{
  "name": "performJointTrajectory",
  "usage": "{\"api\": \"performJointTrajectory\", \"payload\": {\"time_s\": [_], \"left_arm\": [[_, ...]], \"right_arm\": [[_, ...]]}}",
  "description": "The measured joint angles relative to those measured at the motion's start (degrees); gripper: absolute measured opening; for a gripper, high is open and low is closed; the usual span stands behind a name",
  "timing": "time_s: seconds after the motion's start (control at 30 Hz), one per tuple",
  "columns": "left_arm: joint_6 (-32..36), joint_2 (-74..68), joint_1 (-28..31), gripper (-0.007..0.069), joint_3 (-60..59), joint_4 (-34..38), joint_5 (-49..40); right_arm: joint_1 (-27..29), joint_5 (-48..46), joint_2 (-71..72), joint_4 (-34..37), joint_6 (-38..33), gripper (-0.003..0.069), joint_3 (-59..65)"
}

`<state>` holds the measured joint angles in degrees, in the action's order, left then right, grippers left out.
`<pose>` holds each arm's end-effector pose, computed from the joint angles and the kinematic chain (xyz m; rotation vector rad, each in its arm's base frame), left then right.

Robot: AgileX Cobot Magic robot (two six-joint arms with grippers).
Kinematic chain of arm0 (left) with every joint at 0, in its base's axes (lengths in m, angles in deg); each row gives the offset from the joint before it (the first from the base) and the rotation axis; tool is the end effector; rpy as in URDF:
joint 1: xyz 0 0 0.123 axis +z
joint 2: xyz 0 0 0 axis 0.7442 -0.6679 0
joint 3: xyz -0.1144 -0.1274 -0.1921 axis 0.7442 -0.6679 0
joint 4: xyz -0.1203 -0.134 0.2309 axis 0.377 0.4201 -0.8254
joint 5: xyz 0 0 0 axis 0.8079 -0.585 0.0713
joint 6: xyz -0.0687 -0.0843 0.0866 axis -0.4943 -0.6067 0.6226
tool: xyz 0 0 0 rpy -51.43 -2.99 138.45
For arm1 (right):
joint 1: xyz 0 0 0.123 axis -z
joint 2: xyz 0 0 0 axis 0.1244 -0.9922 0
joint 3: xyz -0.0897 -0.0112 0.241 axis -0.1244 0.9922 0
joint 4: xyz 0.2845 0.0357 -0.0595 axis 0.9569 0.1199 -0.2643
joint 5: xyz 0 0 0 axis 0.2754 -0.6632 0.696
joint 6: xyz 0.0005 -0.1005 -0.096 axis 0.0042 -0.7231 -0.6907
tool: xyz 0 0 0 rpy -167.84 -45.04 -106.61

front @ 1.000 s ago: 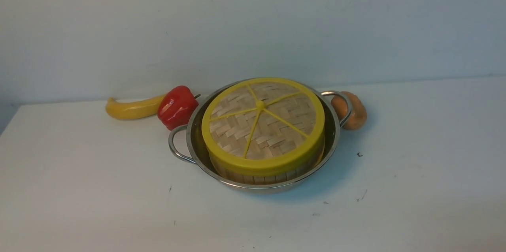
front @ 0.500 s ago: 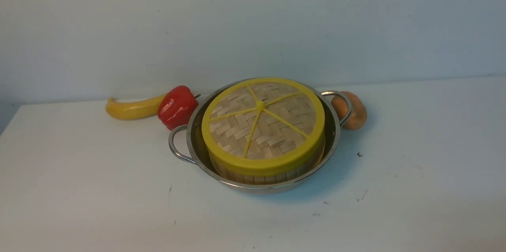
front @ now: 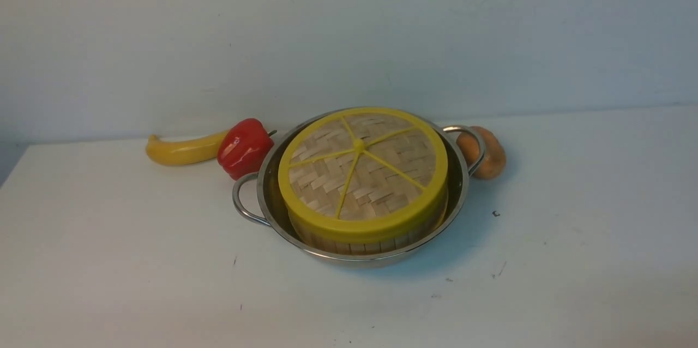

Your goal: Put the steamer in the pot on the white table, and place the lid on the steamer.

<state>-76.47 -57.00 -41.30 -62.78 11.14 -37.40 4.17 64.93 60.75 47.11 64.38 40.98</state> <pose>0.1685 0.0169 0.1663 -0.0794 1.8409 0.0716 0.1695 0.0097 0.1671 -0.0052 1.8313 0.0770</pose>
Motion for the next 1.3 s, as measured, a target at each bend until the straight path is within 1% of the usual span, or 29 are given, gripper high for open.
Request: {"api": "performJointTrajectory", "payload": {"time_s": [0.53,1.3], "left_arm": [[0.0,0.0,0.0,0.0229,0.0,0.0,0.0],[0.0,0.0,0.0,0.0241,0.0,0.0,0.0]], "right_arm": [[0.0,0.0,0.0,-0.6,0.0,0.0243,0.0],[0.0,0.0,0.0,-0.6,0.0,0.0243,0.0]]}}
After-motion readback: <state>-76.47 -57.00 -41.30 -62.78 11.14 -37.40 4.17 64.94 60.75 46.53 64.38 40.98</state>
